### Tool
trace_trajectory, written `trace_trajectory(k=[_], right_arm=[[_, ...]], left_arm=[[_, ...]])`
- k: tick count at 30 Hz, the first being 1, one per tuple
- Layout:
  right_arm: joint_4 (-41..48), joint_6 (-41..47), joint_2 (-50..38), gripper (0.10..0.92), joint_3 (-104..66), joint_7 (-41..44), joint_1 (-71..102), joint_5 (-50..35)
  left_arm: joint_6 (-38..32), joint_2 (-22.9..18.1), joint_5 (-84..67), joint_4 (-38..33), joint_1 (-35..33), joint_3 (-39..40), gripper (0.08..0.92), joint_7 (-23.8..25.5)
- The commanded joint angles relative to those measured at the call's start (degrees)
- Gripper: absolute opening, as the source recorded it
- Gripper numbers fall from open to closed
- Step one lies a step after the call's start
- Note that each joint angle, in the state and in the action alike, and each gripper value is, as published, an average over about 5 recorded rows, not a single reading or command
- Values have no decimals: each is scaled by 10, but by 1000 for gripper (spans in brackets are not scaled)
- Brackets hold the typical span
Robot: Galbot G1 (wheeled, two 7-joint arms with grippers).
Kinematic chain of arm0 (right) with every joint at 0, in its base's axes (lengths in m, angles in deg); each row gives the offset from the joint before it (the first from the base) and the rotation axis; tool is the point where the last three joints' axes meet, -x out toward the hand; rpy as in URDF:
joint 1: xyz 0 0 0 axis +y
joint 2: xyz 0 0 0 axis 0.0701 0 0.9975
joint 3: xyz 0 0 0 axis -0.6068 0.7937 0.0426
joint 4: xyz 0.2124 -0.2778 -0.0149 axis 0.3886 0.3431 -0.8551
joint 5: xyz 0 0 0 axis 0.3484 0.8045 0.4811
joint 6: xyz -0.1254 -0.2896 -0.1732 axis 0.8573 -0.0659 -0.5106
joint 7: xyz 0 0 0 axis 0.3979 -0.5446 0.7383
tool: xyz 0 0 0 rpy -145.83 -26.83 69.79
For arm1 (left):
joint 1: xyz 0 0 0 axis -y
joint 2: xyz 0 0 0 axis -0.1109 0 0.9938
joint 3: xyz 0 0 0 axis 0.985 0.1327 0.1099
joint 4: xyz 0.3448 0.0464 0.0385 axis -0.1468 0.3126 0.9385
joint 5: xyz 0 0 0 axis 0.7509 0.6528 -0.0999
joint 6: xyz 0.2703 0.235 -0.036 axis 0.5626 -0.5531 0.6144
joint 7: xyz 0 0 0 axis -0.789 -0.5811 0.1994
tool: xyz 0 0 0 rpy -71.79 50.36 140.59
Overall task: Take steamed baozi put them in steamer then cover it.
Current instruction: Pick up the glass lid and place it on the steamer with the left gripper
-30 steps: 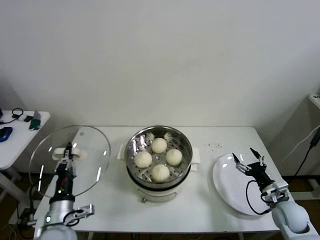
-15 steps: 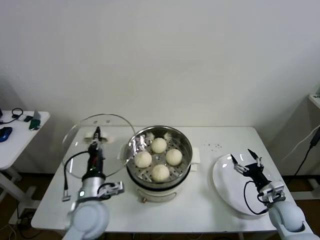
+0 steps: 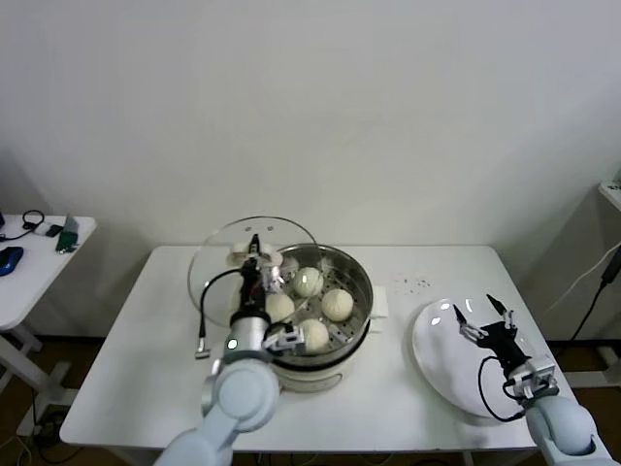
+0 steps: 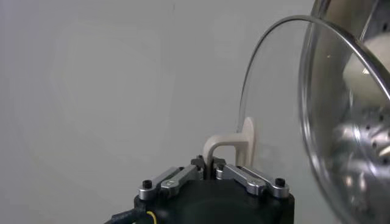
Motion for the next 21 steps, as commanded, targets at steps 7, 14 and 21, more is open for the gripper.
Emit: trace_trajectory(k=[7,14,21], right_arm=[[15,-8,7,823,-8,4,2,12],[22,-10,5,823,-6,7,-2,16],[23,-11,3,823,-5,9,-3,17]], left_arm=[[27,-100,50,45,14,63,153,42],[27,-102,60,44,-10,65,153,35],[27,-101,63,55,-11,69,153,28]])
